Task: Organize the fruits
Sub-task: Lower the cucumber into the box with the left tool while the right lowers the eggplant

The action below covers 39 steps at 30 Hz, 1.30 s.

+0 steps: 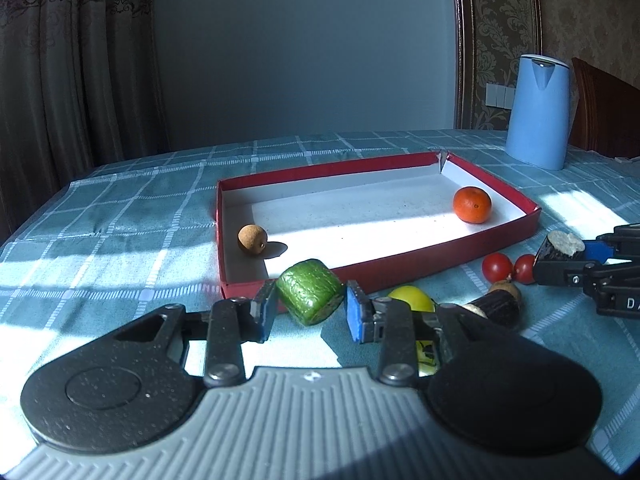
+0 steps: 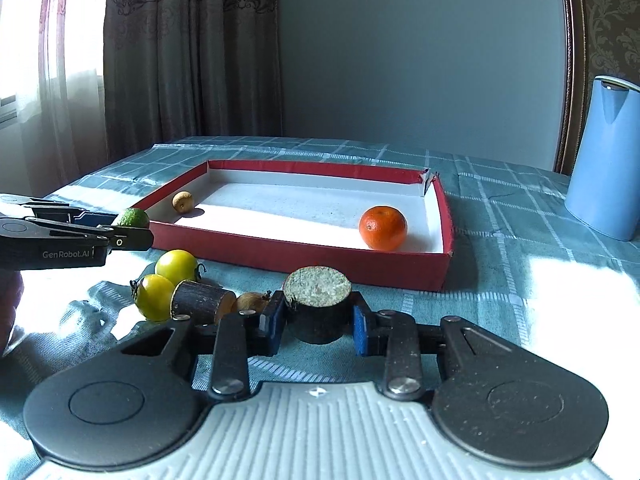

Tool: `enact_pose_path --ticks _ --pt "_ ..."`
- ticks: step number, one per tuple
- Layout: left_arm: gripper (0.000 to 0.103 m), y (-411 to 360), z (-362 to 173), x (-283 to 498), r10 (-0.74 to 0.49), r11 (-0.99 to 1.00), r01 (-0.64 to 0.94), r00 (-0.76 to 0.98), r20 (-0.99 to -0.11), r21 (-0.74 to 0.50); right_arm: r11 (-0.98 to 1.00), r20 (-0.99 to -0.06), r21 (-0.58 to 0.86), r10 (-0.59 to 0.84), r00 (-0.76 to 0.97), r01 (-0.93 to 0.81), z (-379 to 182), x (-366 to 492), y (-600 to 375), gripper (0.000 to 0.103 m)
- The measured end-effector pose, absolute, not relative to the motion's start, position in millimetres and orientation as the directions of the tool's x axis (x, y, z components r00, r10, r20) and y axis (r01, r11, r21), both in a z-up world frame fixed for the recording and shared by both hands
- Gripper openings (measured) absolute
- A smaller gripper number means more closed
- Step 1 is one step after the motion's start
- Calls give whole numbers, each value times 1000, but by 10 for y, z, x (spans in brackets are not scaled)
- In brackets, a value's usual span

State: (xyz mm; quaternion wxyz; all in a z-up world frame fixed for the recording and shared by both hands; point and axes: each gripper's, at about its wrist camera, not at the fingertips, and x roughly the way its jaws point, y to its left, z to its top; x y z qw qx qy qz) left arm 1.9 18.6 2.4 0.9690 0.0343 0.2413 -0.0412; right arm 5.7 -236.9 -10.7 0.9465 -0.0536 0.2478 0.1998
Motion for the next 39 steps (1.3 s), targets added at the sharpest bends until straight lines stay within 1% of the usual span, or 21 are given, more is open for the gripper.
enact_pose_path --ticks 3,7,9,12,17,20,27,31,34,35,38,39 --pt "33 183 25 21 -59 994 94 881 -470 51 922 -479 7 344 808 -388 -93 65 -2391 33" --pt "33 195 47 -9 -47 996 78 895 -444 51 933 -442 30 334 833 -359 -47 53 -2454 33" --pt "33 216 69 14 -42 998 62 901 -431 32 941 -422 48 324 847 -336 -16 67 -2496 33" --pt "33 252 96 135 -36 999 39 898 -438 -3 951 -406 60 301 863 -303 45 151 -2520 33" --pt "33 320 116 405 4 999 -19 886 -465 -29 946 -443 59 312 840 -320 115 464 -2412 33" --pt "33 292 102 597 44 999 -46 877 -478 6 944 -458 9 297 838 -329 98 649 -2250 33" --pt "34 130 61 923 73 996 -39 873 -483 79 919 -508 -74 300 808 -387 -22 1012 -1900 33" --pt "34 66 26 1074 78 995 -34 866 -494 98 903 -549 -98 301 780 -417 -100 1175 -1754 33" --pt "34 40 8 1164 75 995 -29 861 -504 98 902 -561 -116 286 777 -416 -137 1262 -1688 33" --pt "35 33 -3 1196 74 995 -28 857 -510 97 902 -568 -113 286 772 -418 -143 1290 -1683 33" --pt "42 20 -9 1238 83 994 -38 857 -508 99 907 -583 -113 270 766 -406 -178 1355 -1665 33" --pt "52 19 -10 1249 87 994 -42 857 -508 100 906 -593 -114 267 760 -407 -192 1369 -1657 33"
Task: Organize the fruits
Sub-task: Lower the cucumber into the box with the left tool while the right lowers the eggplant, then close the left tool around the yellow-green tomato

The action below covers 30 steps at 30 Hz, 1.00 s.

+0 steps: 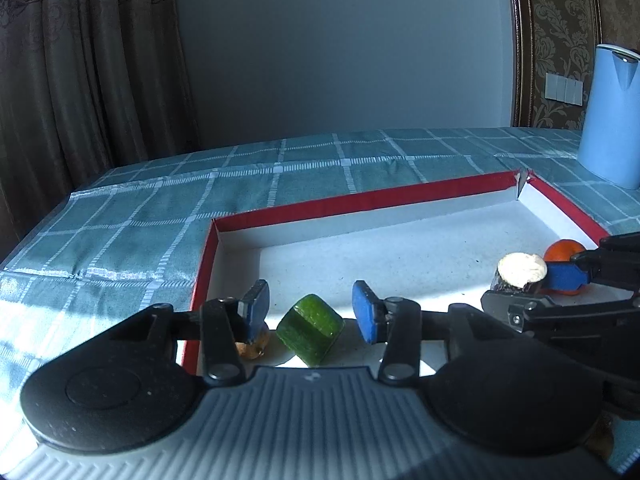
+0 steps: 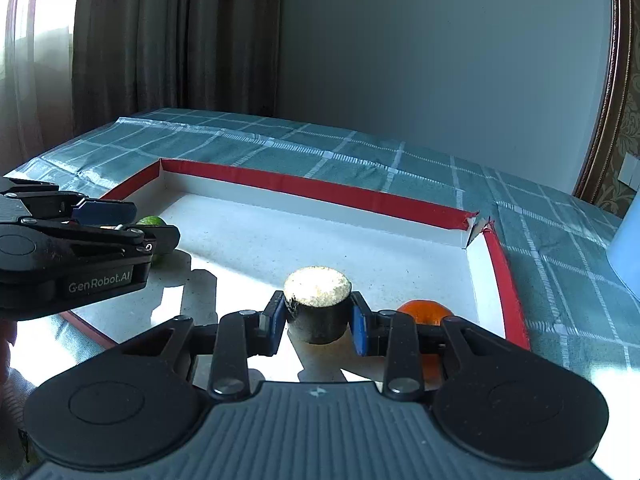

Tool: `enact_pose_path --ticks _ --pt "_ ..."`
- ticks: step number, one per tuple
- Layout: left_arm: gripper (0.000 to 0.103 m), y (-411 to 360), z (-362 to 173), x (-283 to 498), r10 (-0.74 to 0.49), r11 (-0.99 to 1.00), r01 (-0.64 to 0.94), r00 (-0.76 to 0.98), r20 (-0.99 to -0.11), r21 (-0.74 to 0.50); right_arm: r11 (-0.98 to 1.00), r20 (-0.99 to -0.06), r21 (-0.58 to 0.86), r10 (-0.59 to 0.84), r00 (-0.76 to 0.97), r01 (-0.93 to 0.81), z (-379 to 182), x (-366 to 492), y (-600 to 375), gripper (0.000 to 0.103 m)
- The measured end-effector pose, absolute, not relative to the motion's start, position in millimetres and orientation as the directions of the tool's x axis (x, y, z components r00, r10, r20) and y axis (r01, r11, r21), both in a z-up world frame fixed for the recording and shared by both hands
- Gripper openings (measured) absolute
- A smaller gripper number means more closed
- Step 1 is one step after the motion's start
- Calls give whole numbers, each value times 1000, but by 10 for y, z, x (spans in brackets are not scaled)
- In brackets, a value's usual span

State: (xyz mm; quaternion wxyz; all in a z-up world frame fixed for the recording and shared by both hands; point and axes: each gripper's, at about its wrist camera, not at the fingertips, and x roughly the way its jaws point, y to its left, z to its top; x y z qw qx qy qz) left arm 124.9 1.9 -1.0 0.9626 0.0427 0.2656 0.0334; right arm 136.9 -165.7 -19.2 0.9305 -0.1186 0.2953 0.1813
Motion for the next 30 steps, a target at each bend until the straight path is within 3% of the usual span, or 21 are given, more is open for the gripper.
enact_pose_path --ticks 1,3,6,10,13,16,19,27,30 --pt "58 20 -13 1255 91 994 -46 857 -508 99 905 -596 -114 268 757 -409 -203 1374 -1651 33" --pt "60 23 -10 1239 97 993 -52 861 -500 103 905 -593 -121 264 761 -409 -204 1363 -1650 33" --pt "78 59 19 1149 109 992 -70 879 -464 101 907 -582 -128 259 771 -402 -191 1342 -1667 38" --pt "93 112 84 957 127 990 -92 904 -408 103 920 -521 -76 293 802 -385 -106 1198 -1819 55" --pt "97 167 137 791 110 993 -84 913 -393 82 945 -451 -27 281 847 -327 -10 1013 -1985 57" --pt "98 231 154 638 82 996 -67 911 -405 53 965 -399 -10 237 886 -263 58 837 -2115 74" --pt "98 284 154 442 28 1000 -25 907 -420 12 979 -362 5 192 912 -204 76 687 -2229 74" --pt "102 157 91 -78 -166 983 182 886 -433 -4 989 -437 58 150 887 -138 -47 522 -2425 74" --pt "92 13 36 -153 -176 973 223 879 -443 57 992 -423 46 129 897 -121 -58 436 -2450 74"
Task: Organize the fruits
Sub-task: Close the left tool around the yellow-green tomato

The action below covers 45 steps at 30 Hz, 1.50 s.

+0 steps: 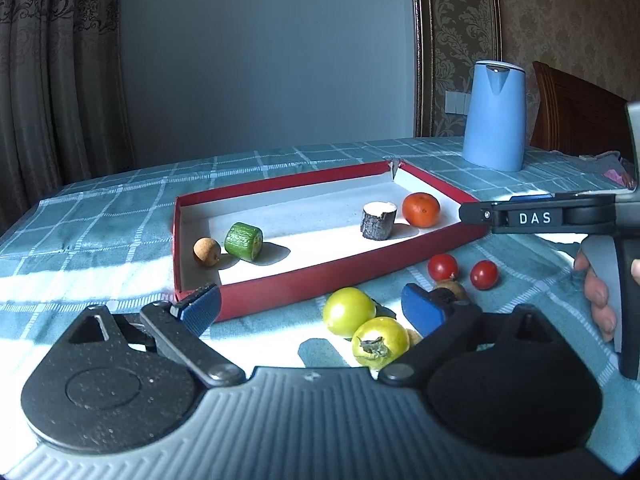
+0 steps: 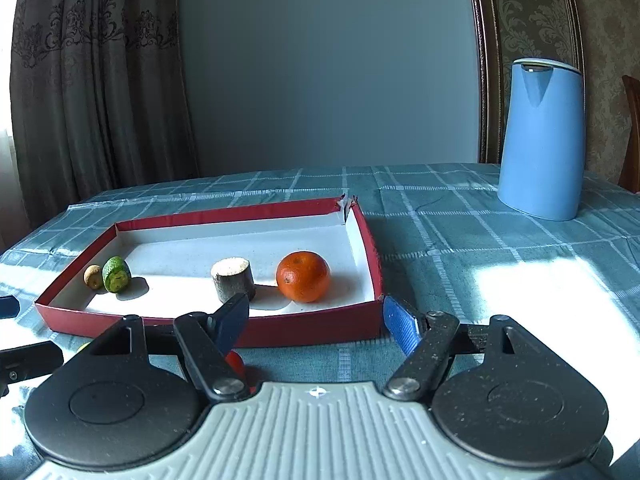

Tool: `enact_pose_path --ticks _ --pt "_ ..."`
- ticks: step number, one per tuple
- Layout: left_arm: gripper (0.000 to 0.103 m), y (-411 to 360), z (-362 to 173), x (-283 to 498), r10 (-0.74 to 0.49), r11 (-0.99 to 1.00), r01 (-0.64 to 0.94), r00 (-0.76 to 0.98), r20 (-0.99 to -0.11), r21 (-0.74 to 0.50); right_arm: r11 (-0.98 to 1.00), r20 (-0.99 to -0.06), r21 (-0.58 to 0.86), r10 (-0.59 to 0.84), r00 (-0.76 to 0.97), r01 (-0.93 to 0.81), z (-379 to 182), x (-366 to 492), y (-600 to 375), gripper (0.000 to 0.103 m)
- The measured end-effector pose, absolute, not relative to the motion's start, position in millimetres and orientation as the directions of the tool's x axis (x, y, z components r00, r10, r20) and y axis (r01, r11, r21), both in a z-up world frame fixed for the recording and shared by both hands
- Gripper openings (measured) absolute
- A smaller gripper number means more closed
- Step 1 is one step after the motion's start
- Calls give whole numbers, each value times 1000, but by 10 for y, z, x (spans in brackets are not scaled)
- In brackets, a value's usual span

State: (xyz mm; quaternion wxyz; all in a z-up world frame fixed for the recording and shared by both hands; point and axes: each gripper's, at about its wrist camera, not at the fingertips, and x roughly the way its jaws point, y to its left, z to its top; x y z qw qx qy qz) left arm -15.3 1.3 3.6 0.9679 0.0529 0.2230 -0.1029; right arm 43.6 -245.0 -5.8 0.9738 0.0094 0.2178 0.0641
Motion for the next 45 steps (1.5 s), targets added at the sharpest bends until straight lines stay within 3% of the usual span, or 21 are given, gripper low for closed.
enact_pose_path --ticks 4,10,16,22,45 --pt "88 -116 -42 -106 -180 960 262 847 -500 98 995 -398 49 95 912 -82 -51 403 -2470 74" --pt "87 -148 -81 -84 -194 953 286 831 -521 101 994 -437 73 101 894 -77 -81 474 -2496 74" --pt "78 -214 -122 -64 -198 939 317 812 -548 130 994 -442 67 103 891 -81 -87 468 -2478 74" --pt "50 -268 -142 -79 -218 928 347 801 -558 135 994 -446 66 104 889 -83 -84 474 -2472 74" --pt "36 -319 -164 -135 -230 905 388 794 -563 177 995 -468 61 102 878 -83 -111 509 -2460 74"
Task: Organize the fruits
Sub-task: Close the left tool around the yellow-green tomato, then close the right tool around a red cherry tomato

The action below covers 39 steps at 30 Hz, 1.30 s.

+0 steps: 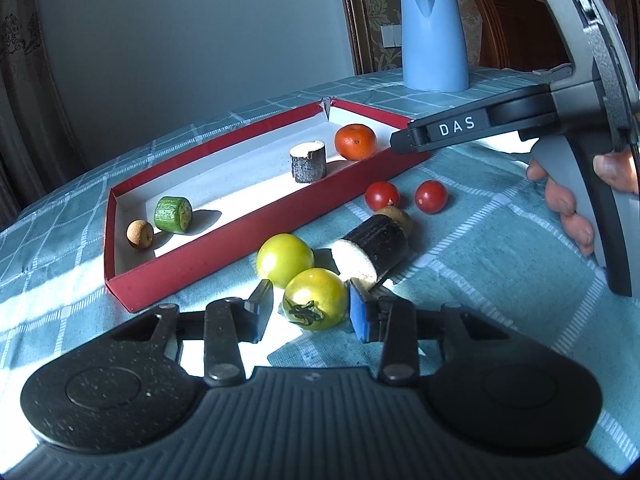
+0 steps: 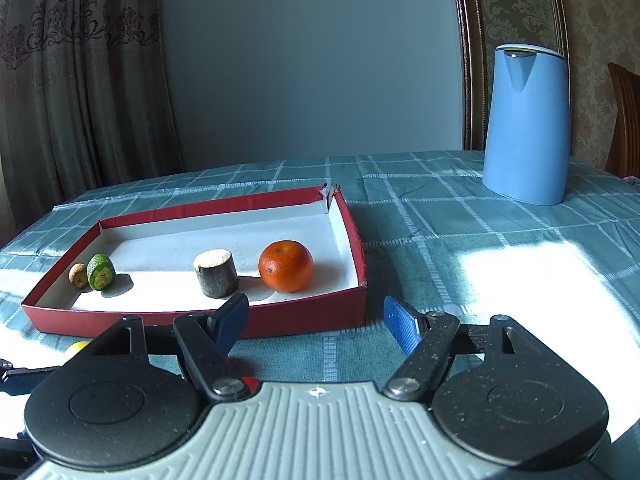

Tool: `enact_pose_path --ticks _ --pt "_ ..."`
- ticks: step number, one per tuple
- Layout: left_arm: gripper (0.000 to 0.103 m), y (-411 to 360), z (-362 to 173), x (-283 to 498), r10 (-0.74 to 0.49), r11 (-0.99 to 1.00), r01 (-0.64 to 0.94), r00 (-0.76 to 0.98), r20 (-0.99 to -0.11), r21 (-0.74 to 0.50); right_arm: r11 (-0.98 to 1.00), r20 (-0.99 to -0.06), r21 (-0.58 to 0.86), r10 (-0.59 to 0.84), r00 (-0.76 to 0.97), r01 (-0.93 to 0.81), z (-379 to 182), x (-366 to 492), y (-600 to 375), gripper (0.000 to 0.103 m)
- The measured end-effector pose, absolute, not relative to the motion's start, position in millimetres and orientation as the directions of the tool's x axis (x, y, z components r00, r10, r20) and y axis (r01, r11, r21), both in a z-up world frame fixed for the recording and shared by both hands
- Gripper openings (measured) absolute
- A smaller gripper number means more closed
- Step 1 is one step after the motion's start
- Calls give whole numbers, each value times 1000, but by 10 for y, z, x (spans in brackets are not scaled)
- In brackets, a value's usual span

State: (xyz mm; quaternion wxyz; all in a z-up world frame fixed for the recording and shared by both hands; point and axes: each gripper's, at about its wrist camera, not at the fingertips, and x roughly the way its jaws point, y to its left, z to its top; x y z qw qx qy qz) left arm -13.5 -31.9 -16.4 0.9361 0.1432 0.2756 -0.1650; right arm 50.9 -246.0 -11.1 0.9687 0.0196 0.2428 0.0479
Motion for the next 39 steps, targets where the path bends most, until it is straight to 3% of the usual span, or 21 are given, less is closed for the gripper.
enact_pose_path --ticks 17,22,35,39 --pt "31 -191 -120 -100 -197 935 324 813 -548 143 994 -465 95 96 880 -58 -103 433 -2648 74" --pt "31 -119 -102 -50 -163 953 274 820 -549 126 984 -528 103 180 830 -148 -177 344 -2657 74" --pt "31 -103 -86 -70 -163 956 268 826 -540 121 921 -558 120 370 743 -370 -212 151 -2463 74" --pt "31 -112 -95 -67 -162 954 273 824 -543 128 931 -590 54 322 740 -362 -247 154 -2361 74"
